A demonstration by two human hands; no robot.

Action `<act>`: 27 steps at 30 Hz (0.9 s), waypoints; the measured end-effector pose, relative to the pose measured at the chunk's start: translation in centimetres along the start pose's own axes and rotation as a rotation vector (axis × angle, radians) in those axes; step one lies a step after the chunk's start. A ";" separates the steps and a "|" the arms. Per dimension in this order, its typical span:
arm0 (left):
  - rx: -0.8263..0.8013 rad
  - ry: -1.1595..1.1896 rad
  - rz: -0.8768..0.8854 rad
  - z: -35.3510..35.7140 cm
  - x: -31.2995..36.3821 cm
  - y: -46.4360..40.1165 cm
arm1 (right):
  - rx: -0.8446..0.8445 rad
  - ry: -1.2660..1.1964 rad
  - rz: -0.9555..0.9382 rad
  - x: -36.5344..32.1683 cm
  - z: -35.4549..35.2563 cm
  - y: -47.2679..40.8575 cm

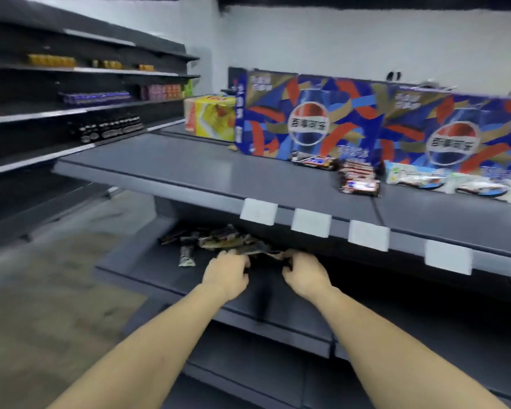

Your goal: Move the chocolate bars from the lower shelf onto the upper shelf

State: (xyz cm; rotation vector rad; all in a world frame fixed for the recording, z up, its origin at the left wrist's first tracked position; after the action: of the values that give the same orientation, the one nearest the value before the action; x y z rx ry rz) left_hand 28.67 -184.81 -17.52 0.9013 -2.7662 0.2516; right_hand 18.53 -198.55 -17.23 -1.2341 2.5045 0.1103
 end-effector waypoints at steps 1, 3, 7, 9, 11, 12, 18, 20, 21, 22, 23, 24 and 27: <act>-0.020 -0.002 -0.026 0.6 -1.9 0.2 | -0.029 -0.013 -0.012 -1.2 1.5 -0.4; -0.047 -0.003 -0.078 1.6 -5.7 0.5 | -0.093 -0.026 -0.038 -3.6 4.6 -1.5; -0.097 0.036 -0.143 3.4 -12.3 0.3 | -0.172 -0.020 -0.058 -8.1 9.9 -3.6; -0.123 0.049 -0.162 4.2 -15.7 -0.4 | -0.239 -0.005 -0.048 -10.2 12.9 -4.5; -0.151 0.067 -0.166 5.1 -18.4 -1.3 | -0.282 0.029 -0.034 -11.8 15.3 -5.5; -0.163 0.077 -0.164 5.4 -19.4 -1.9 | -0.295 0.040 -0.019 -12.3 16.3 -5.9; -0.232 0.136 -0.135 7.4 -23.0 -4.3 | -0.341 0.048 0.154 -11.3 20.0 -7.3; -0.241 0.137 -0.128 8.1 -23.4 -5.1 | -0.323 0.047 0.196 -10.5 20.2 -7.8; -0.242 0.128 -0.125 8.4 -23.5 -5.4 | -0.314 0.044 0.210 -10.1 20.2 -8.1; -0.241 0.111 -0.122 8.6 -23.6 -5.8 | -0.308 0.037 0.223 -9.8 20.2 -8.4; -0.238 0.091 -0.118 8.9 -23.6 -6.1 | -0.304 0.034 0.233 -9.6 20.2 -8.7; -0.237 0.073 -0.116 9.2 -23.5 -6.5 | -0.302 0.035 0.239 -9.4 20.2 -9.1; -0.228 -0.002 -0.127 10.1 -23.5 -7.4 | -0.304 0.019 0.253 -9.1 20.6 -10.2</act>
State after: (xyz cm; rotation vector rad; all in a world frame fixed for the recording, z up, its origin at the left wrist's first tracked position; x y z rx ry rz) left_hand 49.96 -179.88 -32.64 1.0101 -2.6557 -0.0842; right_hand 37.19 -193.55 -32.60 -1.0161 2.7227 0.5617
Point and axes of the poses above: each hand's wrist, its own y-axis away from the middle knuckle, its own z-axis out of the palm, x = y × z, the point moved 10 cm from there along -y, towards the middle knuckle, and after that the axes turned 3 degrees about y, right-handed, at the moved point
